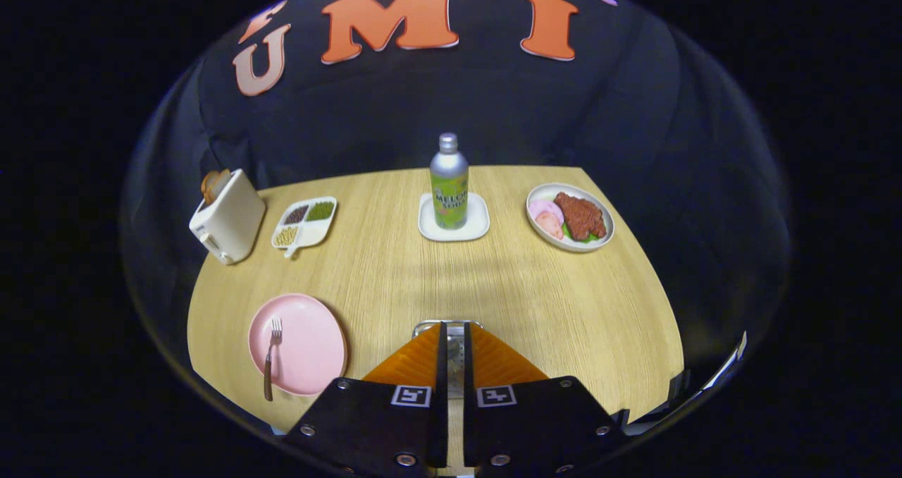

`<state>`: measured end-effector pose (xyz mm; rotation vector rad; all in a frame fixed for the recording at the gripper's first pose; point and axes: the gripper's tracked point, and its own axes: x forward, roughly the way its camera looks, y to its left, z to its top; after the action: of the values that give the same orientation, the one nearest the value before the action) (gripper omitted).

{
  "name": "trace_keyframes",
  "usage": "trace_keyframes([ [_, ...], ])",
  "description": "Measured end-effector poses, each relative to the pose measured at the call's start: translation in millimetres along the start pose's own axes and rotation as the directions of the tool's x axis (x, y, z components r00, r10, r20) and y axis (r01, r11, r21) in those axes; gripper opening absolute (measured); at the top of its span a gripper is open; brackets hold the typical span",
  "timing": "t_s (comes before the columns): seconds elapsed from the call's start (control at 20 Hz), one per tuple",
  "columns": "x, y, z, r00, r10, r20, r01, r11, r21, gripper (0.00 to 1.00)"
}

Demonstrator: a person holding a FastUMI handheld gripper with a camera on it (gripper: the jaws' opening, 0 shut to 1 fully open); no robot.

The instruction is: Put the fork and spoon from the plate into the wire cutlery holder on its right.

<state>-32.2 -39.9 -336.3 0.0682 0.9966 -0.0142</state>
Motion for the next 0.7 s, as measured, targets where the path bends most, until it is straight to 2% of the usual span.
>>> trace_keyframes([
  [0.15,-17.3,6.3,31.0,0.986,-0.005,0.164,0.002,1.0,0.017,0.12],
  [0.3,-38.7,12.8,57.8,0.953,-0.013,0.304,0.008,1.0,0.017,0.17],
  [0.4,-46.7,20.0,64.9,0.935,-0.021,0.353,0.024,1.0,-0.004,0.25],
  [0.45,-49.7,26.5,65.2,0.93,-0.017,0.368,0.024,1.0,-0.013,0.33],
  [0.5,-52.5,36.2,67.6,0.923,-0.003,0.385,0.01,1.0,-0.018,0.37],
  [0.55,-55.5,45.1,70.5,0.915,0.009,0.403,-0.002,1.0,-0.019,0.5],
  [0.7,-62.0,66.9,76.8,0.894,0.038,0.447,-0.034,0.999,-0.017,0.72],
])
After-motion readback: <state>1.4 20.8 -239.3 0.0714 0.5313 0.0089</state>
